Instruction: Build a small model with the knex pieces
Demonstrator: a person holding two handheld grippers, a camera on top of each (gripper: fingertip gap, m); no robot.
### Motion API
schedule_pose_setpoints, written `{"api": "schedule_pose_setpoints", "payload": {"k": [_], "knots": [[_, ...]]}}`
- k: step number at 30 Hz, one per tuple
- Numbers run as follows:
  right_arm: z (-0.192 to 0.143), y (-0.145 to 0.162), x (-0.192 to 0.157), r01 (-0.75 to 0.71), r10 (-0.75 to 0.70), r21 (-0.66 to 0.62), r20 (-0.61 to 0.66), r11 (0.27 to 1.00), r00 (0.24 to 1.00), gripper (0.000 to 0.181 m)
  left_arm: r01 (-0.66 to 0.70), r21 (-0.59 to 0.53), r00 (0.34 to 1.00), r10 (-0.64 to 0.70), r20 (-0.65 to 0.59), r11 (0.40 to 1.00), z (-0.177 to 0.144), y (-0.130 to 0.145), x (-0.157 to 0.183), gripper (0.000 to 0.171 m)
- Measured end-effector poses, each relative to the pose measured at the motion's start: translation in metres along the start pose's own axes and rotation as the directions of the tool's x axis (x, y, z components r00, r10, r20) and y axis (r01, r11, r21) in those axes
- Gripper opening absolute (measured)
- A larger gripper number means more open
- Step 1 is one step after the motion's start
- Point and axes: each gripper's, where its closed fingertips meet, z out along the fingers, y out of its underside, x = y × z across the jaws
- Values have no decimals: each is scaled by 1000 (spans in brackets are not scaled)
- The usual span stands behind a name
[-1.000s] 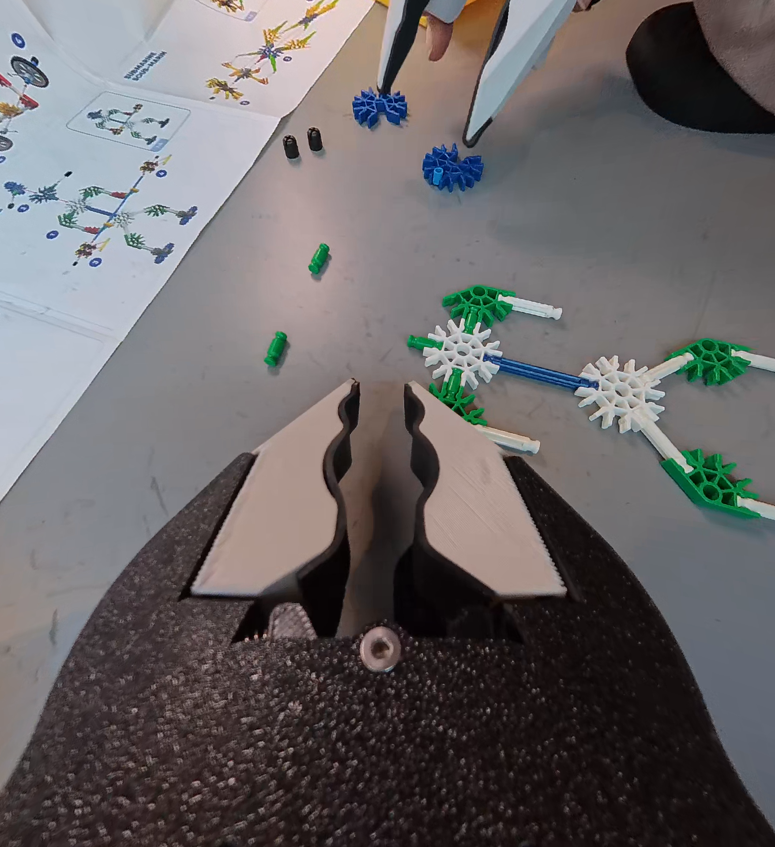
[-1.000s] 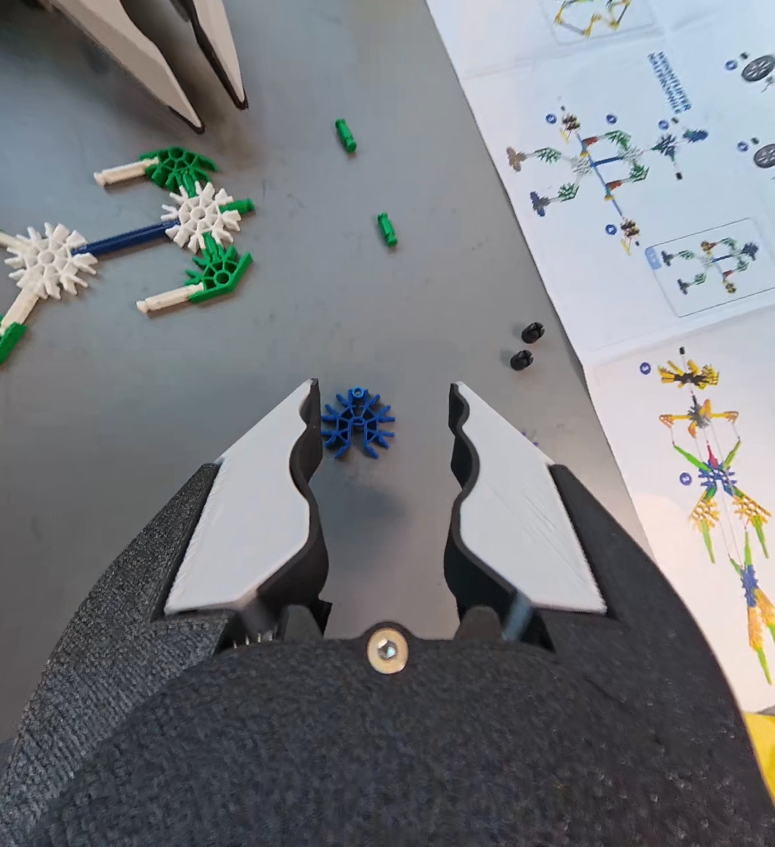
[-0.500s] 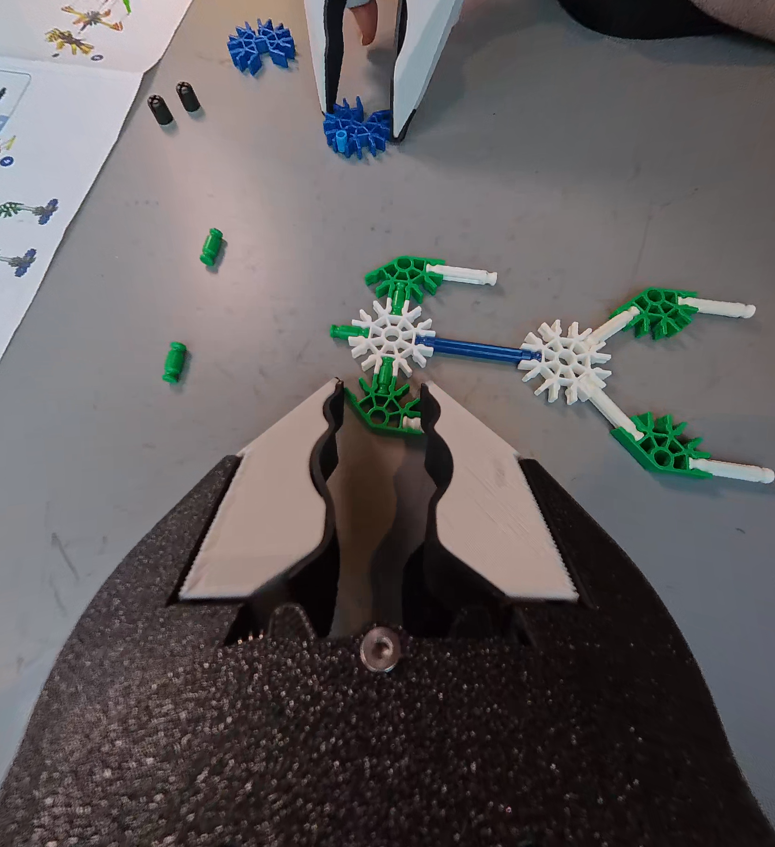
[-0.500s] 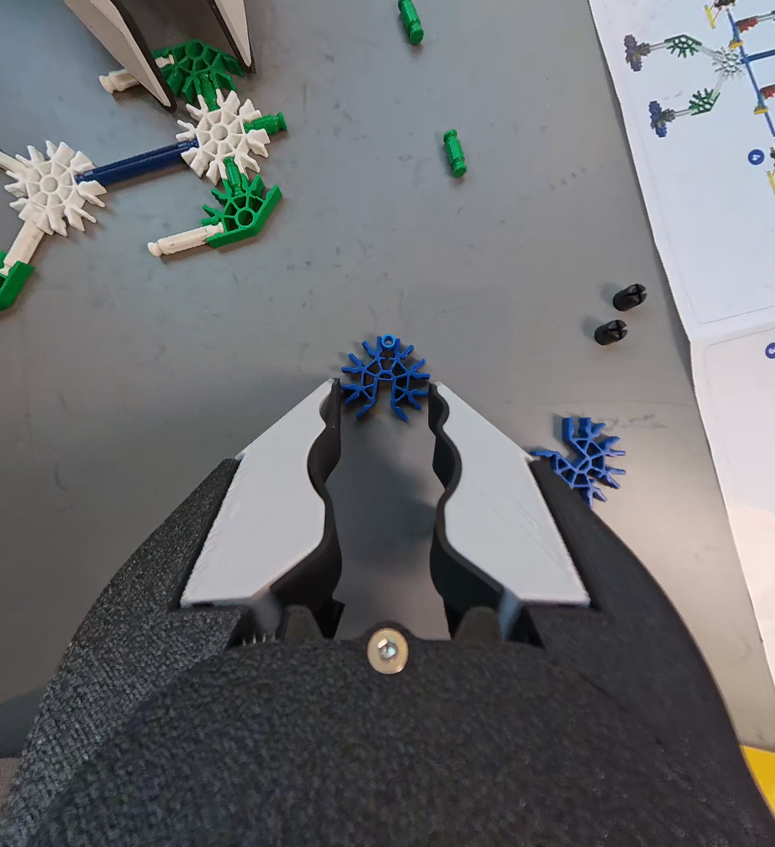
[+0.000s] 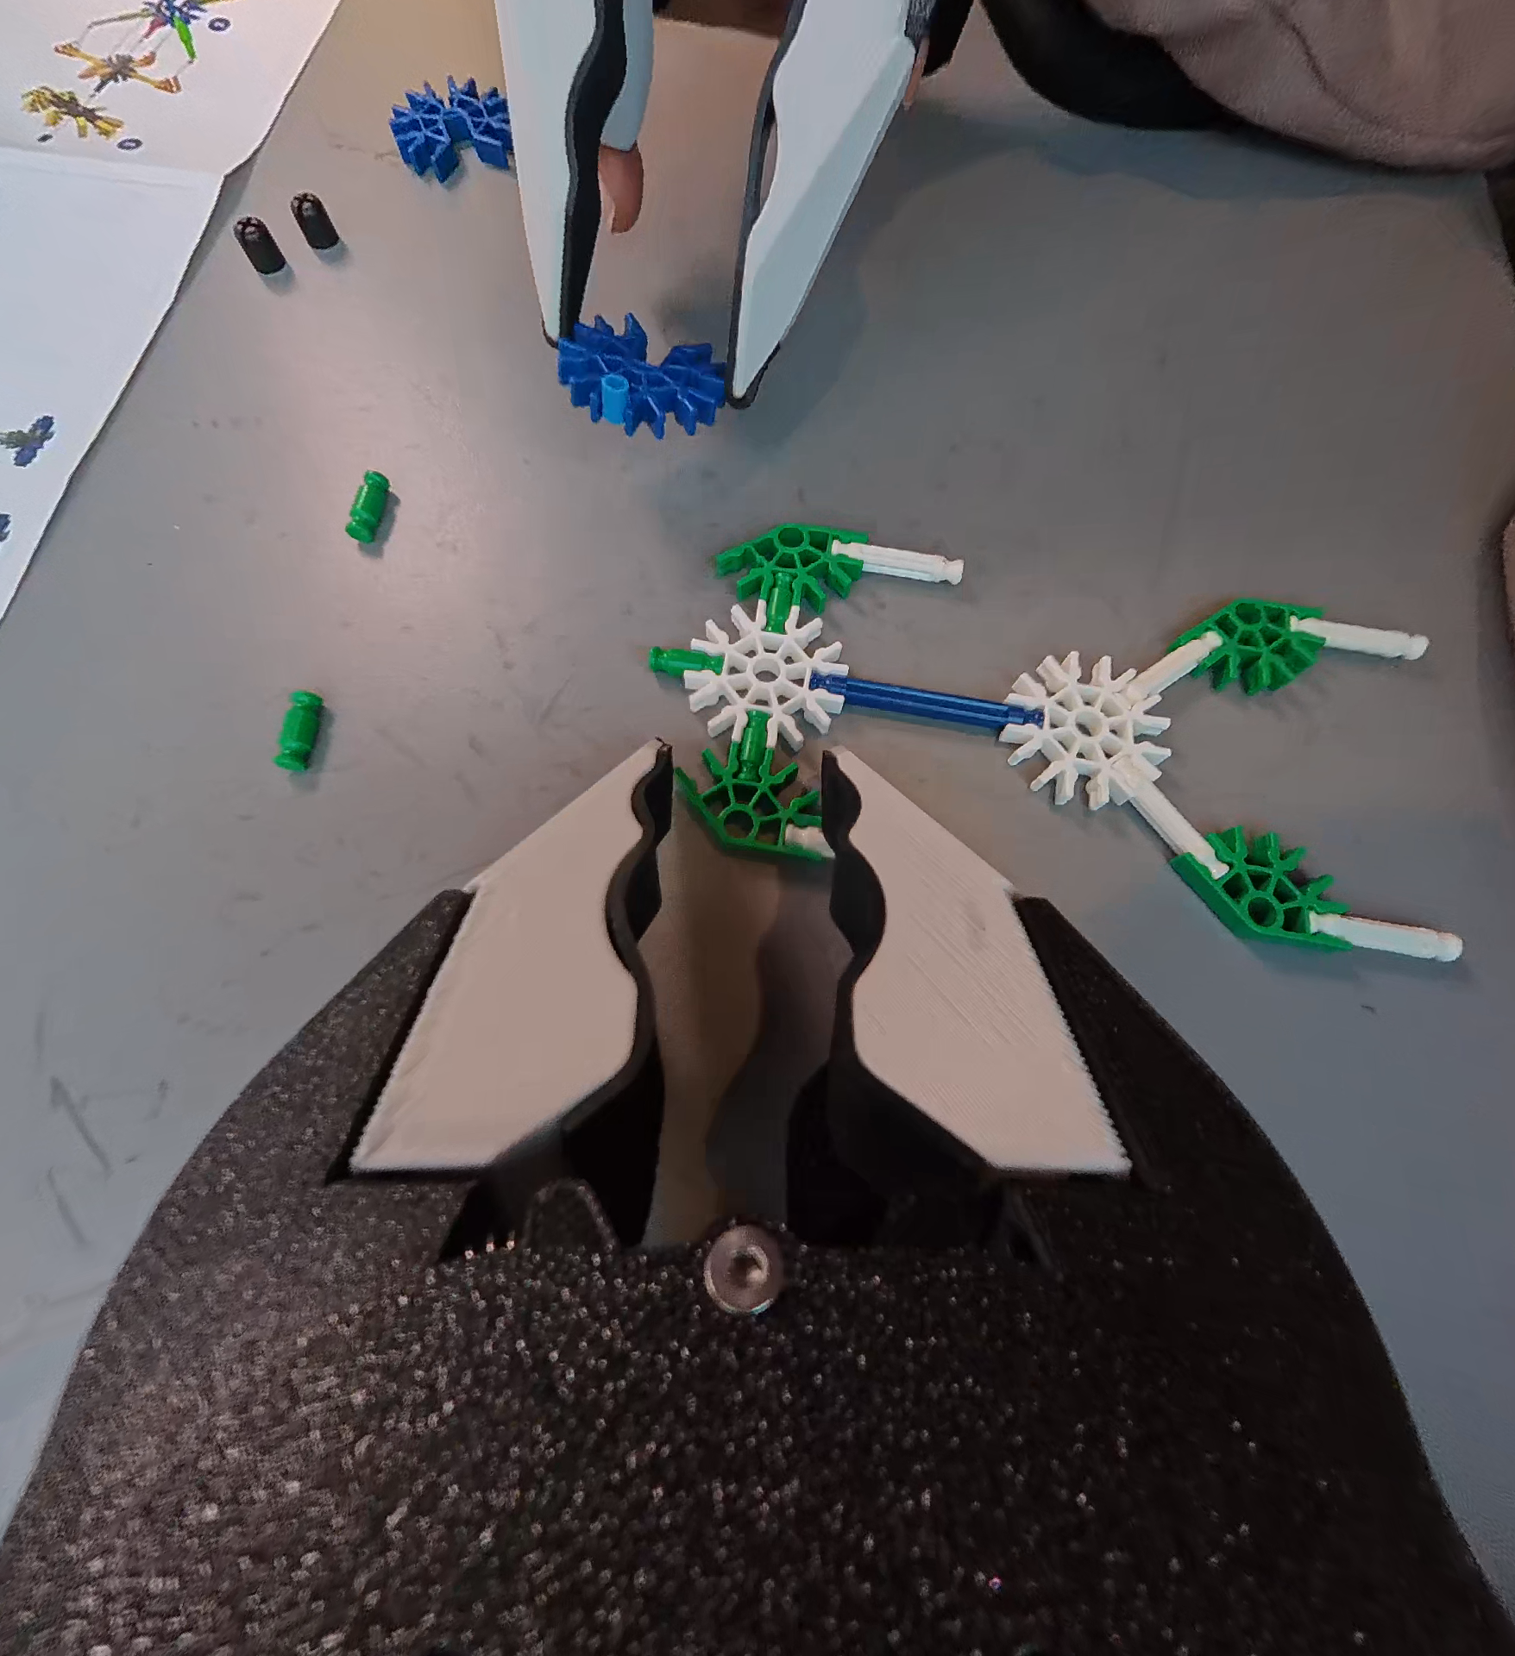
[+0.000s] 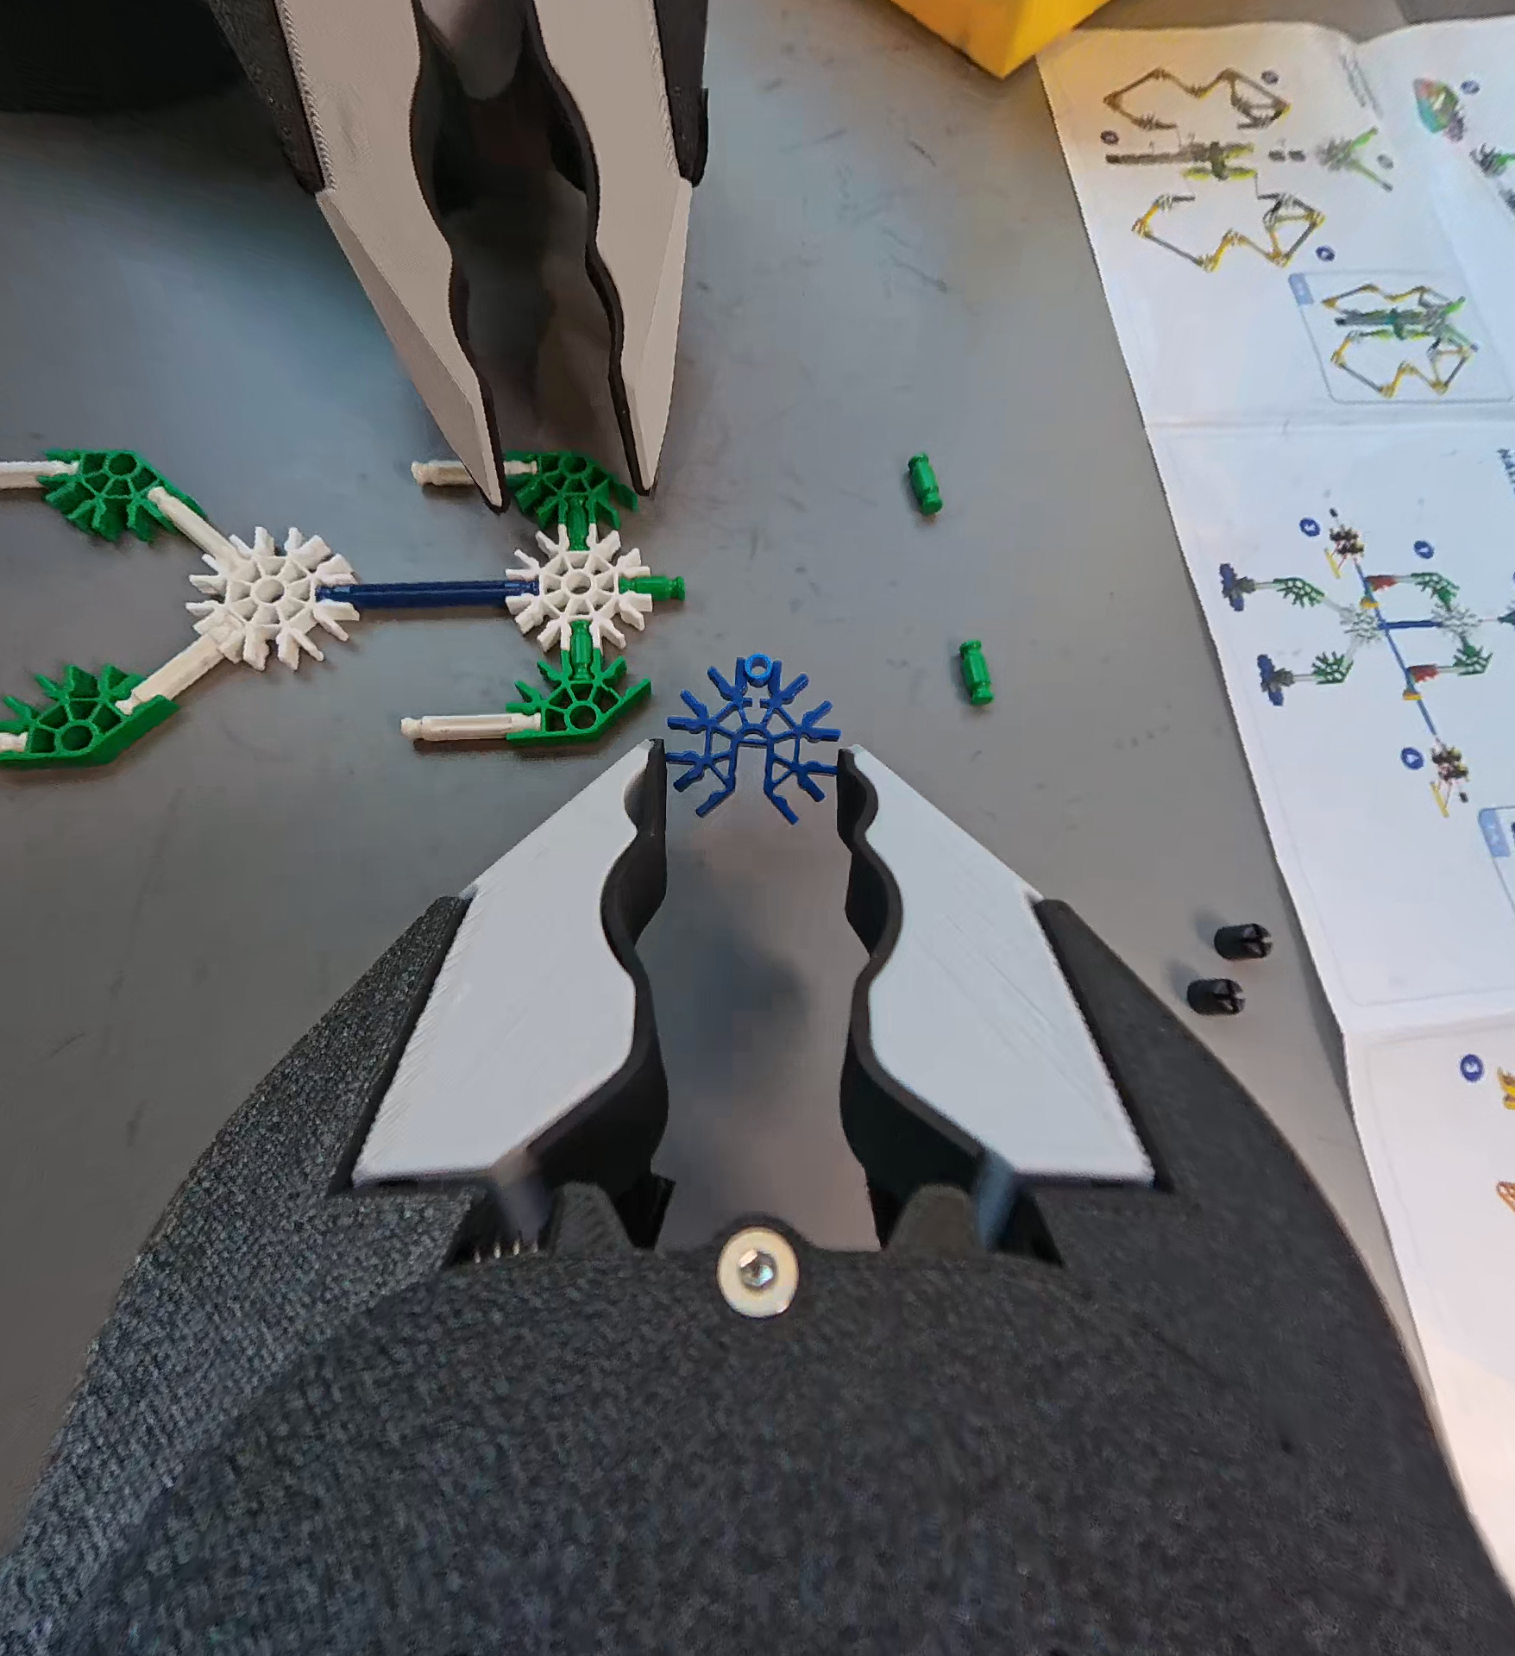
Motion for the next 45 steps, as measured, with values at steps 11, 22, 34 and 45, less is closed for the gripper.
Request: {"api": "schedule_pose_setpoints", "payload": {"k": [11, 22, 34, 45], "knots": [[12, -36, -17, 126, -123, 116, -29, 985, 992, 37, 307, 249, 952, -300, -66, 919, -10, -46, -11, 30], [10, -55, -22, 320, -301, 95, -172, 943, 938, 37, 527, 319, 849, -468, -246, 788, -17, -60, -13, 16], [-8, -58, -10, 385, -354, 76, -264, 920, 897, 36, 602, 335, 796, -510, -327, 725, -35, -58, -22, 6], [5, -2, 11, 175, -193, -107, -194, 979, 962, 37, 370, 312, 927, -372, -54, 875, -24, -45, -29, 6]]}}
